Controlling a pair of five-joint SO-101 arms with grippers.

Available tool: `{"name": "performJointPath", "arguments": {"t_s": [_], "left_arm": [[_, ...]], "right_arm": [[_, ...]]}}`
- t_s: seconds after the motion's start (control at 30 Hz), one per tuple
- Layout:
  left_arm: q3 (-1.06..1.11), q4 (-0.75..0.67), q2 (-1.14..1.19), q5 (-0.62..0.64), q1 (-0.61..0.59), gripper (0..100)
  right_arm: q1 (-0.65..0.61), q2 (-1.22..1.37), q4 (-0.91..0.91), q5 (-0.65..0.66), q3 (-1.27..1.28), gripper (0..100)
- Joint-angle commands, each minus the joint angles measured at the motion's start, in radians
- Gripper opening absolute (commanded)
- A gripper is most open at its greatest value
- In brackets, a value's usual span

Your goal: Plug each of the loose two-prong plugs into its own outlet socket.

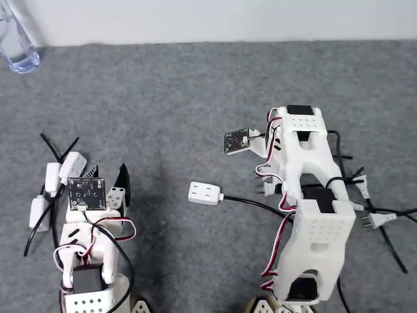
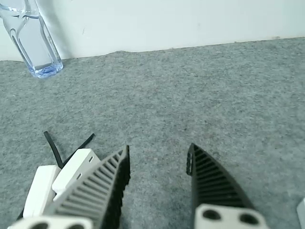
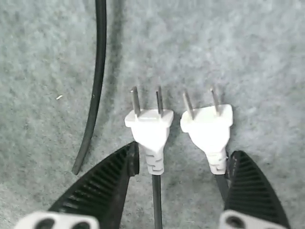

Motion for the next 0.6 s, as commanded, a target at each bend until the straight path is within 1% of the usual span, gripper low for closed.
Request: {"name": "performJointPath", "arguments": {"t_s": [0.0, 0.1, 0.27, 0.47, 0.57], "left_arm": [[-0.008, -0.011, -0.014, -0.006, 0.012, 18], [-0.008, -0.009, -0.014, -0.006, 0.012, 18], [-0.008, -0.011, -0.014, -0.006, 0.012, 18], [-0.008, -0.011, -0.014, -0.006, 0.012, 18], [-0.008, -0.009, -0.014, -0.006, 0.012, 18]], "right_arm": [[-0.024, 0.007, -0.022, -0.005, 0.035, 25.9], [-0.024, -0.021, -0.038, -0.009, 0.031, 26.2], [-0.025, -0.096, -0.001, -0.011, 0.031, 26.2], [-0.024, -0.097, -0.013, -0.009, 0.029, 26.2], [-0.03, -0.077, -0.05, -0.011, 0.031, 26.2]]}}
